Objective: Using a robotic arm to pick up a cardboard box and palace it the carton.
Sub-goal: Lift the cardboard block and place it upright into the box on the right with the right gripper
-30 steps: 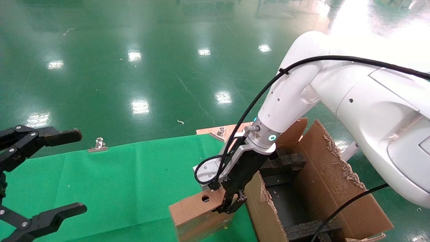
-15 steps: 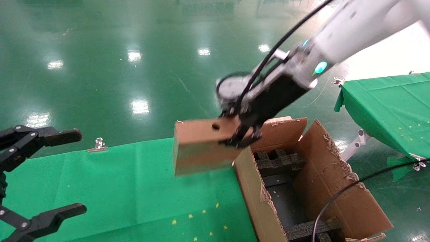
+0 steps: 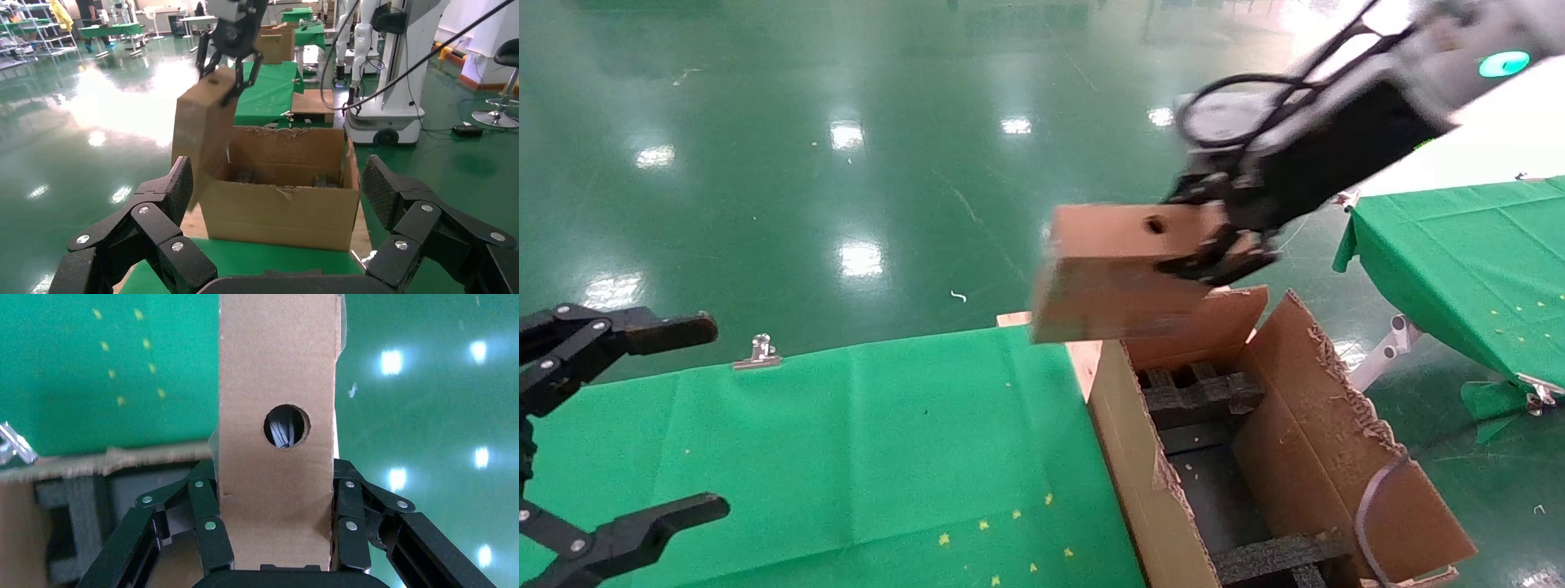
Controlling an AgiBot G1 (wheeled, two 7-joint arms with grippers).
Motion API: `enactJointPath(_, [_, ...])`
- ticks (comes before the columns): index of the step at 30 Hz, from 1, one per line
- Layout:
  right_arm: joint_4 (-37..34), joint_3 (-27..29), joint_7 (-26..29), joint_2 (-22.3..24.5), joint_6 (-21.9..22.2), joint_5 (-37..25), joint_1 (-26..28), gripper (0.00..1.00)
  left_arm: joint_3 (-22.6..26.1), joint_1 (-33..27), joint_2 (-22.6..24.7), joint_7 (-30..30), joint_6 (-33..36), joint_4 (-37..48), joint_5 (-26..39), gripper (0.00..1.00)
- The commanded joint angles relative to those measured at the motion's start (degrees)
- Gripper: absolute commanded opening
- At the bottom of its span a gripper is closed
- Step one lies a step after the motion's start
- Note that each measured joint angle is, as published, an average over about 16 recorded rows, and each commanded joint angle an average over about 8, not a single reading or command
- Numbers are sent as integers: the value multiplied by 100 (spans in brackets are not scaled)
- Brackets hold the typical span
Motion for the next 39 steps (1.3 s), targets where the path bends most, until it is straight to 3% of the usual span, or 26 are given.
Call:
enactJointPath(1, [32,-146,10,195,-1,29,127,0,0,0,0,0,0,0,0,100])
enactJointPath(11, [493,-992,278,1375,56,-118,571,0,1,0,0,1,0,0,-1,100])
enactJointPath(20, [1002,-1292,592,2199,227,-43,550,0,2,0,-1,1,-1,1,-2,100])
enactJointPath(33, [1141,-1332,807,2323,392,48,434,0,2,1,-1,2,-2,2,-3,100])
enactJointPath(39, [1451,-1424,1810,2489,1002,42,133,0,3,0,-1,2,-2,3,-4,100])
